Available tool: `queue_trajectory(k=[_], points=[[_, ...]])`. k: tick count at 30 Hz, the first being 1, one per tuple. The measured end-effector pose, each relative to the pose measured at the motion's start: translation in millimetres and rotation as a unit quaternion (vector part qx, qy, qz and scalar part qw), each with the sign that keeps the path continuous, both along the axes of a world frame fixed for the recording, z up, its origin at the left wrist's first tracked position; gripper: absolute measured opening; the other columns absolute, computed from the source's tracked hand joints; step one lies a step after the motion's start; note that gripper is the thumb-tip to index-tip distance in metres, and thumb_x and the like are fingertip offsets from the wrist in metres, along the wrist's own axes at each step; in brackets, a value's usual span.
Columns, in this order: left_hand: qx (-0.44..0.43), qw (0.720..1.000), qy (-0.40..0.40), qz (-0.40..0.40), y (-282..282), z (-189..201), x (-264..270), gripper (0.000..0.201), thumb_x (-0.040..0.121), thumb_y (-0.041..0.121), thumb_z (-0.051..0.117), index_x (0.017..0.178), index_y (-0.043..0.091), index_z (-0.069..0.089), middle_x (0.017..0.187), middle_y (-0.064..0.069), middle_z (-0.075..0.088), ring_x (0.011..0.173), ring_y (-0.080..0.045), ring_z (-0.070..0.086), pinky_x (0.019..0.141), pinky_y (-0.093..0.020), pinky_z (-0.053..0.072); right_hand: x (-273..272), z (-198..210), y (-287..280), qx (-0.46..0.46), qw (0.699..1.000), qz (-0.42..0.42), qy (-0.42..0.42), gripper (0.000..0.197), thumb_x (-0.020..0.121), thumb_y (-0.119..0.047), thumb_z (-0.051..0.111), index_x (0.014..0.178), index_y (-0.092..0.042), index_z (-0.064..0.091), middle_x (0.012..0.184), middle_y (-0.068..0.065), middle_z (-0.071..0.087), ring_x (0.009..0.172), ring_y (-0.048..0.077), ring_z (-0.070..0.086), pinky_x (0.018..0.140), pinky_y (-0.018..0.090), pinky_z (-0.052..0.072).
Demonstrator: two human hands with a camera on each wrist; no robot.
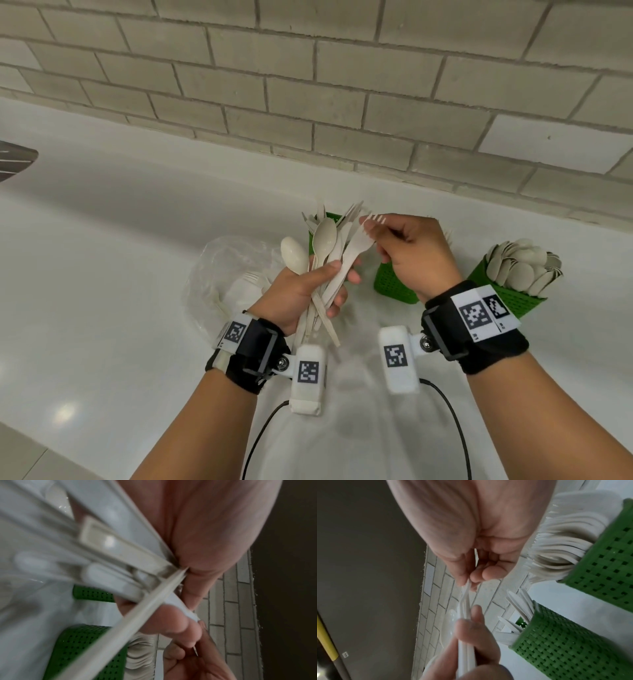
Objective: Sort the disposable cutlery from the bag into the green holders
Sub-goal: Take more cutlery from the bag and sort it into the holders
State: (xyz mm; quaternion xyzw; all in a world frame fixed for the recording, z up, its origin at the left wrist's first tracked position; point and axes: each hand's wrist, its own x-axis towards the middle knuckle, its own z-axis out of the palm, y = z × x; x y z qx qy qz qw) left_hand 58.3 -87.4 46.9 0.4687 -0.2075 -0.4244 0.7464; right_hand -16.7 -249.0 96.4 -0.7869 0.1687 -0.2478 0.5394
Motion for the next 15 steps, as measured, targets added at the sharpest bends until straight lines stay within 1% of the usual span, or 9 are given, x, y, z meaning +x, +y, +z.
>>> queue_trajectory(k=[2,4,5,7,8,9,10,12,15], points=[[0.014,1.000,-0.018,0.008,-2.8,2.5,-2.4,0.028,0.099,0.016,0.052,0.118,-0.002,0.062,0.093,-0.012,0.067,0.055,-0.016,0.053,0.046,-0.025,0.044,-1.9,-0.3,0.1,0.002,1.000,0.002,0.011,0.026,0.094,-0.019,0.062,0.080,0.003,0.068,0.049,-0.003,0.048,0.049,0.012,0.041,0.055,0.025,0.037],[0.022,0.999,-0.041,0.019,-5.0,5.8,-5.5,0.029,0.099,0.015,0.050,0.118,-0.005,0.060,0.091,-0.012,0.067,0.052,-0.016,0.053,0.045,-0.025,0.043,-4.6,0.0,1.4,0.004,1.000,0.007,0.024,0.023,0.092,-0.016,0.064,0.071,-0.009,0.068,0.048,-0.008,0.049,0.048,0.009,0.042,0.054,0.023,0.038],[0.027,0.998,-0.052,0.022,-5.3,7.5,-6.8,0.029,0.099,0.014,0.050,0.118,-0.006,0.059,0.088,-0.011,0.068,0.051,-0.016,0.053,0.045,-0.025,0.043,-5.6,-0.3,1.1,0.010,1.000,0.012,0.022,0.021,0.091,-0.015,0.065,0.071,-0.011,0.068,0.051,-0.005,0.053,0.049,0.009,0.045,0.053,0.022,0.039],[0.046,0.996,-0.073,0.028,-5.2,8.5,-8.3,0.029,0.099,0.014,0.050,0.114,-0.009,0.060,0.077,-0.006,0.069,0.049,-0.015,0.055,0.047,-0.024,0.045,-7.3,-1.4,-1.7,0.037,0.999,0.014,0.013,0.010,0.091,-0.010,0.065,0.085,-0.004,0.071,0.065,0.010,0.063,0.057,0.012,0.053,0.056,0.024,0.046],[0.054,0.995,-0.082,0.031,-5.5,8.7,-9.1,0.029,0.099,0.014,0.050,0.112,-0.010,0.060,0.074,-0.004,0.070,0.050,-0.014,0.057,0.048,-0.024,0.047,-8.1,-1.8,-3.0,0.048,0.999,0.012,0.010,0.010,0.091,-0.008,0.064,0.090,-0.001,0.071,0.070,0.014,0.065,0.061,0.014,0.056,0.059,0.026,0.049],[0.057,0.994,-0.088,0.036,-6.2,9.3,-10.3,0.028,0.099,0.013,0.051,0.110,-0.010,0.062,0.077,-0.004,0.072,0.053,-0.015,0.060,0.049,-0.025,0.050,-8.6,-3.0,-4.1,0.055,0.998,0.008,0.009,0.010,0.092,-0.007,0.062,0.090,-0.001,0.071,0.071,0.012,0.065,0.062,0.014,0.058,0.061,0.029,0.051],[0.056,0.994,-0.089,0.044,-7.3,9.6,-11.0,0.025,0.098,0.013,0.052,0.109,-0.007,0.063,0.084,-0.006,0.074,0.058,-0.016,0.064,0.051,-0.027,0.053,-9.0,-4.0,-4.4,0.054,0.999,0.001,0.009,0.012,0.092,-0.007,0.061,0.087,-0.003,0.071,0.068,0.007,0.065,0.062,0.013,0.059,0.063,0.031,0.053],[0.050,0.994,-0.077,0.066,-9.3,8.7,-11.2,0.021,0.098,0.012,0.053,0.110,0.000,0.065,0.097,-0.011,0.074,0.068,-0.022,0.069,0.055,-0.032,0.058,-9.7,-4.4,-3.9,0.061,0.998,-0.024,-0.008,0.017,0.094,-0.006,0.059,0.082,-0.010,0.071,0.060,-0.002,0.064,0.059,0.012,0.061,0.066,0.032,0.057],[0.043,0.994,-0.055,0.086,-10.1,7.1,-9.4,0.021,0.097,0.012,0.053,0.112,0.001,0.064,0.098,-0.015,0.072,0.075,-0.029,0.071,0.061,-0.038,0.061,-11.8,-2.4,-3.7,0.110,0.992,-0.051,-0.044,0.022,0.094,-0.002,0.057,0.084,-0.016,0.071,0.060,-0.002,0.065,0.059,0.011,0.062,0.066,0.029,0.058]])
